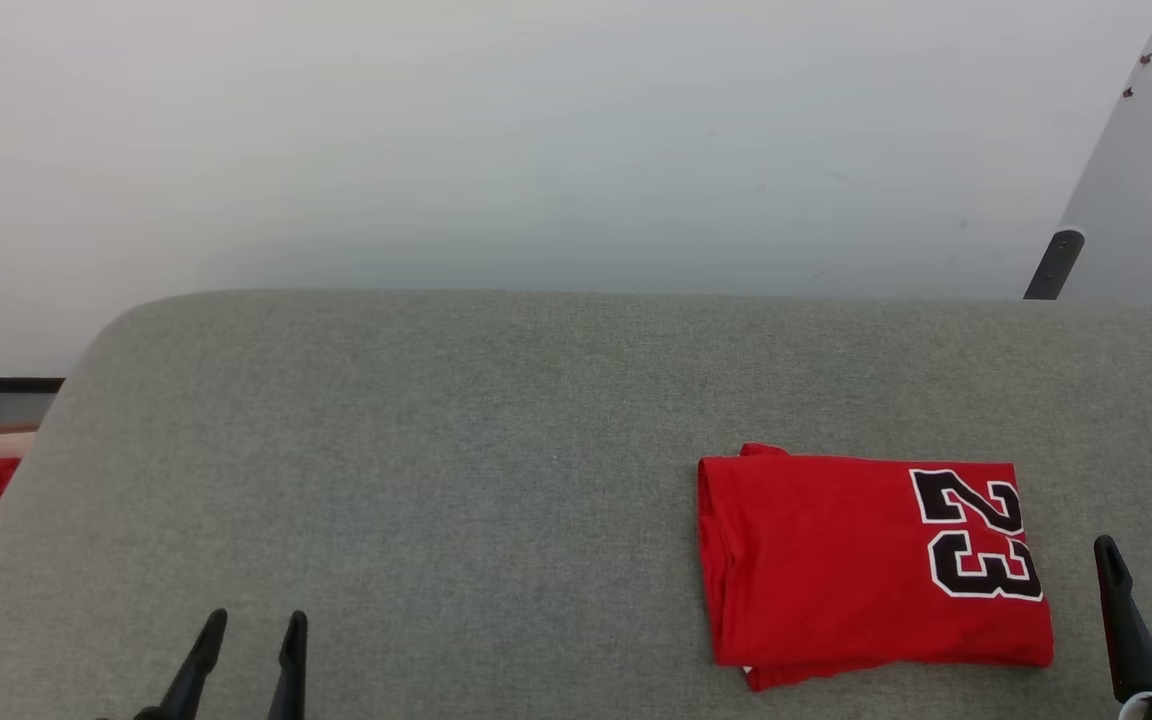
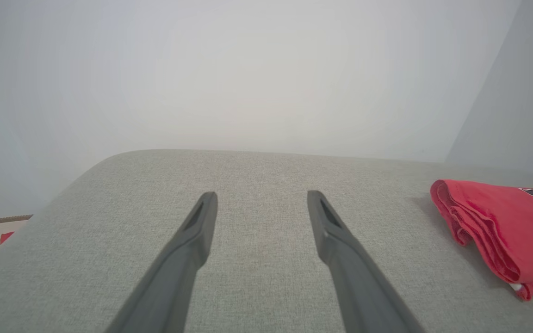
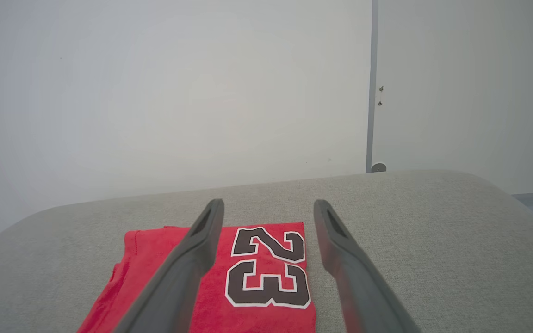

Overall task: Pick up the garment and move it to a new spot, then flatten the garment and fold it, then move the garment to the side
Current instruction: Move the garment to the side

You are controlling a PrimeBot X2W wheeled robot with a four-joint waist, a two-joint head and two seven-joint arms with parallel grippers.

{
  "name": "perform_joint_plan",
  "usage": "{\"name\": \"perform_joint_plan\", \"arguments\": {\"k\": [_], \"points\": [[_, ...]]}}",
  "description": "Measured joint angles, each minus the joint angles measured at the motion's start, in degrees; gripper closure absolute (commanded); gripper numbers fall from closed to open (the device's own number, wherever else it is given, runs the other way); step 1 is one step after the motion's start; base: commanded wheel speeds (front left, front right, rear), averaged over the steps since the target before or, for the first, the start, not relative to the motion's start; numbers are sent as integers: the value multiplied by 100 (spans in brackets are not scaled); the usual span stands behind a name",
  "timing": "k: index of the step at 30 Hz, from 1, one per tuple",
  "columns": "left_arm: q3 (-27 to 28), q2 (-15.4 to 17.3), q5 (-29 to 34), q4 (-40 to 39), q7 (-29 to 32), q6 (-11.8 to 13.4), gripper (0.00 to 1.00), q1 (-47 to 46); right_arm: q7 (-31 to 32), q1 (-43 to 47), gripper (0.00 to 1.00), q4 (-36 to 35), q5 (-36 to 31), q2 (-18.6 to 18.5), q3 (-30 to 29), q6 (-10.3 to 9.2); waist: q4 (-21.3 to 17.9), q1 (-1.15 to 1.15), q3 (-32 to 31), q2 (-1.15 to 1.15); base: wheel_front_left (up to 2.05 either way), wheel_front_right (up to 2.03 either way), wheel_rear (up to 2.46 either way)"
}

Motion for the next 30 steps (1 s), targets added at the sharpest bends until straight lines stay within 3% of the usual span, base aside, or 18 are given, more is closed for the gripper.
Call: {"name": "perform_joint_plan", "arguments": {"k": [23,26,30], "points": [[-88,42,-54,-74,0,66,0,16,151,-48,0,-34,5,15,122,0,33,0,67,0,0,0,0],[-85,1,-93,-76,-7,109,0,18,602,-271,0,86,114,-86,355,0,-9,0,103,0,0,0,0],[-116,-37,-94,-62,-9,110,0,4,1574,-872,0,229,157,-508,711,-1,-71,0,199,0,0,0,0]]}}
